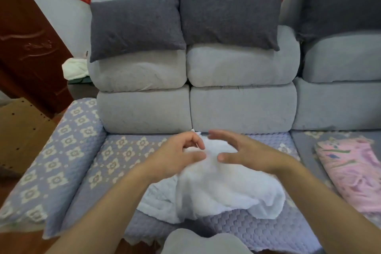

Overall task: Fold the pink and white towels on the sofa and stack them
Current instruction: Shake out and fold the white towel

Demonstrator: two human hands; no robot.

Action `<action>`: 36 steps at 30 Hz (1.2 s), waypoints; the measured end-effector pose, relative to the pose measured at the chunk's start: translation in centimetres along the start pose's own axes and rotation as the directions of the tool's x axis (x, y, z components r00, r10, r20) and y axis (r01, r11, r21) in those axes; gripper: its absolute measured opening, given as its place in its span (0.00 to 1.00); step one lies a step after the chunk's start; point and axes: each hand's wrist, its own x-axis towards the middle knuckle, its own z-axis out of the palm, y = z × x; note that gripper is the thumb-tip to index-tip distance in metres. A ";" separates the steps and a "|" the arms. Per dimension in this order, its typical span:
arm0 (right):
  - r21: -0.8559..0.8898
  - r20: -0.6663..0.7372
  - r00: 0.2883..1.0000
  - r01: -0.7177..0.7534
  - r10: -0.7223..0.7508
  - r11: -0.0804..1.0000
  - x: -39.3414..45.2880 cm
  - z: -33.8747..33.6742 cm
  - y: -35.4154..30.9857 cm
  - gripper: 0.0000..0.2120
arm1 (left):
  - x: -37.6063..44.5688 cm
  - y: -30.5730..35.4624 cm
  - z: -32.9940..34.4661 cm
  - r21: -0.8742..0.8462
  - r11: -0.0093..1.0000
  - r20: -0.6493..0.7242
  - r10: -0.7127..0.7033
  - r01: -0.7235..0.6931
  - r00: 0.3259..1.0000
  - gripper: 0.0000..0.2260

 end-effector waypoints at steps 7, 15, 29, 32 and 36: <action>0.111 -0.128 0.973 0.209 -0.194 0.972 -0.8 0.4 -3.9 0.09 | -0.2 1.0 3.0 -0.460 0.879 -0.189 0.047 -0.131 0.981 0.20; 0.177 -0.388 0.900 0.285 -0.200 0.942 -3.4 -2.8 -2.9 0.33 | -2.2 -3.6 6.3 -0.067 0.995 -0.136 0.059 -0.069 0.989 0.07; 0.260 -0.323 0.919 0.317 -0.227 0.912 -4.6 -1.7 -3.8 0.29 | -1.8 -2.7 7.5 0.573 0.763 -0.257 0.514 -0.299 0.818 0.18; 0.269 -0.324 0.919 0.316 -0.224 0.910 -4.7 -1.6 -4.1 0.29 | -1.7 -2.5 7.5 0.690 0.687 -0.290 0.551 -0.228 0.782 0.19; 0.349 -0.315 0.925 0.319 -0.210 0.881 -4.9 -1.5 -4.5 0.25 | -2.3 -2.0 7.4 0.410 0.841 -0.357 0.503 -0.352 0.787 0.20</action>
